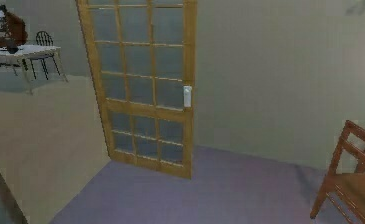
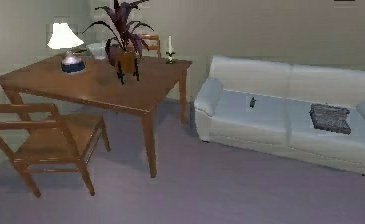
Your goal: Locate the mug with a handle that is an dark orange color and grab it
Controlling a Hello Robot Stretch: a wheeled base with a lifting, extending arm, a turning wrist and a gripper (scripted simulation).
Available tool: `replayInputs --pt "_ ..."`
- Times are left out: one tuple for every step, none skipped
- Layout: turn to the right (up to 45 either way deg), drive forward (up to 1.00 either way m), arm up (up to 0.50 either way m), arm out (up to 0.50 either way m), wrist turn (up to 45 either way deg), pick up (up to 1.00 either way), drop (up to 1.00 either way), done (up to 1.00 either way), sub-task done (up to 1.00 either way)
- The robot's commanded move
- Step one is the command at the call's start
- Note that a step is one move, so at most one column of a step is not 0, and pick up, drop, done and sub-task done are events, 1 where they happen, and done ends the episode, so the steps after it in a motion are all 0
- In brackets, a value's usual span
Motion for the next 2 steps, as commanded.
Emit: replayInputs --pt "-30.0 0.0 0.0 0.0 0.0 0.0 0.0 0.0 0.0" --pt "0.0 0.4 0.0 0.0 0.0 0.0 0.0 0.0 0.0"
